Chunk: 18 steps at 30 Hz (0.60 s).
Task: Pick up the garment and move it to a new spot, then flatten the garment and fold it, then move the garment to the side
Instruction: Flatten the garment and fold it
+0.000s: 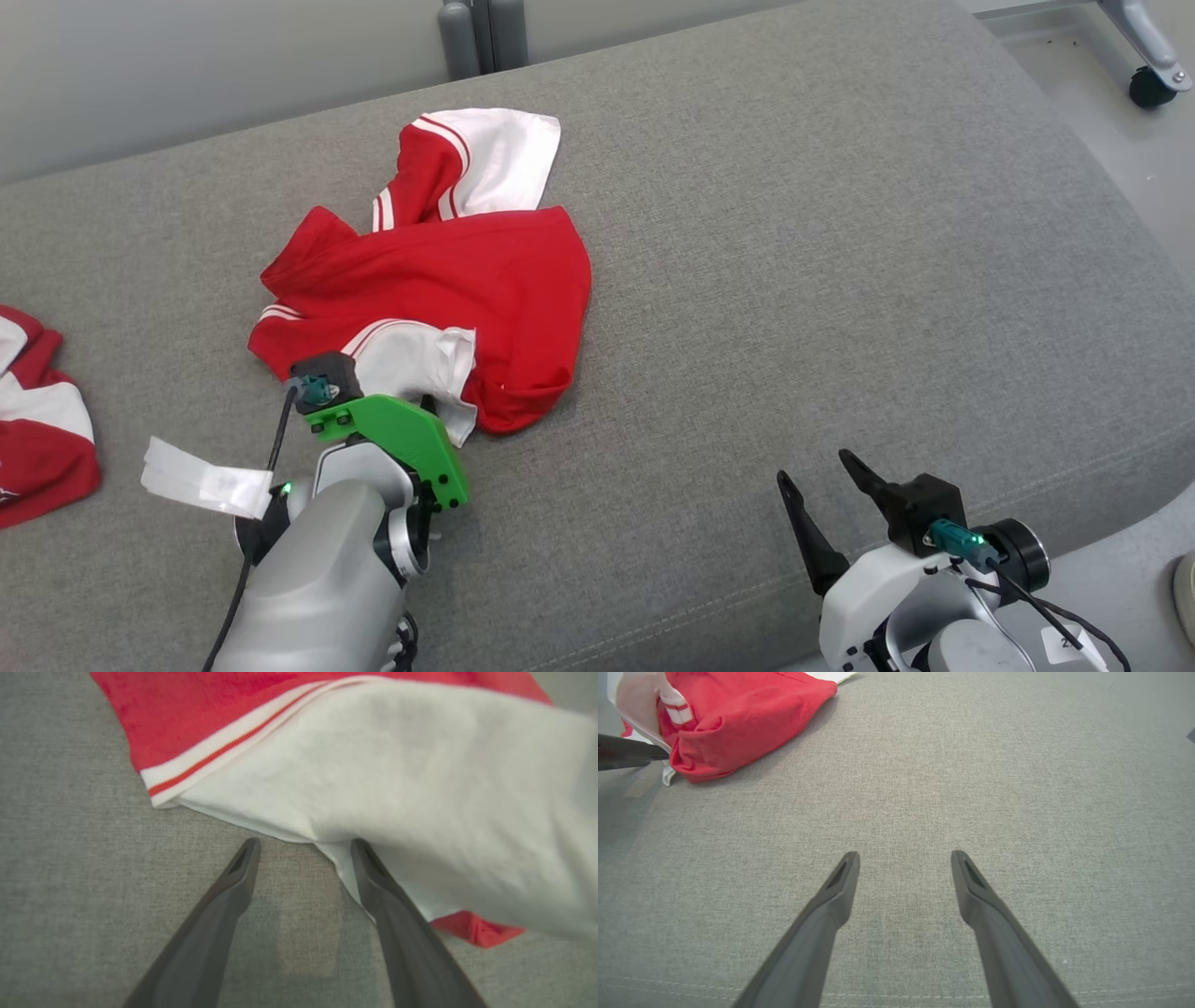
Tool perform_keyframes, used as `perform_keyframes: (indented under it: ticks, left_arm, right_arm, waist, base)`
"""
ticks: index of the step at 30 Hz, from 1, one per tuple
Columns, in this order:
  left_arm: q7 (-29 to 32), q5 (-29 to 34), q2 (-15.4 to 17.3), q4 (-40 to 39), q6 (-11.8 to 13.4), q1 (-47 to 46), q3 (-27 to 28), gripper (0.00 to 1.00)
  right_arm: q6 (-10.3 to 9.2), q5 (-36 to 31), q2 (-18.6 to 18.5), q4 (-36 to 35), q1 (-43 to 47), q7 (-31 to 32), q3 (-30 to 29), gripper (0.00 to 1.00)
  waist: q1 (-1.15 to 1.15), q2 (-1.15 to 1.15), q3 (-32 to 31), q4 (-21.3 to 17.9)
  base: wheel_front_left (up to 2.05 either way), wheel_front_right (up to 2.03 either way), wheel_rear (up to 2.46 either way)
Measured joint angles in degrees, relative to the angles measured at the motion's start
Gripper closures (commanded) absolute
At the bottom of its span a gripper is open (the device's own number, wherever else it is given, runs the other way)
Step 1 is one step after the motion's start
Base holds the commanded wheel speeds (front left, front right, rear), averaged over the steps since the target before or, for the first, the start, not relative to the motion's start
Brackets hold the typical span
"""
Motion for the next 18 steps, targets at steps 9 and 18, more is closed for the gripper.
perform_keyframes:
  ticks: [9,18]
  left_arm:
    - [0.9,-0.7,-0.5,3.0,-3.0,-1.4,-2.4,1.0]
    - [-3.4,-6.0,-1.1,0.7,-4.3,-1.0,-3.1,1.0]
  right_arm:
    - [0.0,-0.4,0.0,-0.6,0.1,0.5,0.3,0.0]
    - [0.0,-0.6,0.0,-0.7,0.5,1.0,-0.2,0.0]
  waist:
    - [0.0,0.0,0.0,0.0]
    - [0.0,0.0,-0.8,1.6]
  base:
    - [0.0,0.0,0.0]
    - [0.0,0.0,0.0]
